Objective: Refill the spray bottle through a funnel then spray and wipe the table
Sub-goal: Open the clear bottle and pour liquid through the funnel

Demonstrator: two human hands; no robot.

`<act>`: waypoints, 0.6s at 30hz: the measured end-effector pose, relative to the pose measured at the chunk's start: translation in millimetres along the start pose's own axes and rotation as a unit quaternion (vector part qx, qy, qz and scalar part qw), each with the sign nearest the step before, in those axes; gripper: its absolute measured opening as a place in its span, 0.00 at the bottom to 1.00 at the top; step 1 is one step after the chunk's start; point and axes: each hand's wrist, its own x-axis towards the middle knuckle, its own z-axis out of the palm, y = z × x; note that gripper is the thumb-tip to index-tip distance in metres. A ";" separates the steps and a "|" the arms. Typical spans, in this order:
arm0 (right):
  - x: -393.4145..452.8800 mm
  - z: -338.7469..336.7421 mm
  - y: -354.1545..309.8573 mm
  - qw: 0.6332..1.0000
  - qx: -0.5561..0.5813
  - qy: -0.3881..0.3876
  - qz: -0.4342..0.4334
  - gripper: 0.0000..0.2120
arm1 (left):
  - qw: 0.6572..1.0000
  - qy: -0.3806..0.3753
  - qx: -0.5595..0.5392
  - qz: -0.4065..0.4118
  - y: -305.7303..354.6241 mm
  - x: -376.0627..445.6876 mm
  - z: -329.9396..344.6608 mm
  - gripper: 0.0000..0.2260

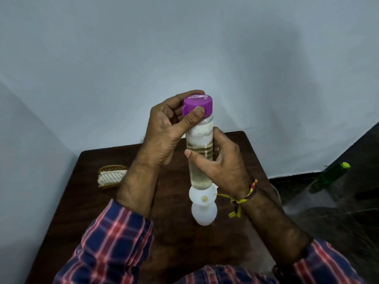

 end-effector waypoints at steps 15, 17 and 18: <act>2.8 -13.2 2.5 0.988 -0.079 0.125 -0.044 0.18 | 0.994 0.030 0.104 0.014 16.3 9.6 34.3 0.25; 2.4 -13.6 3.9 0.988 -0.081 0.120 -0.052 0.18 | 0.997 -0.060 0.031 -0.035 16.7 11.5 24.0 0.26; 1.8 -12.7 5.0 0.988 -0.082 0.124 -0.050 0.18 | 0.995 -0.086 0.006 -0.049 16.3 11.5 20.4 0.25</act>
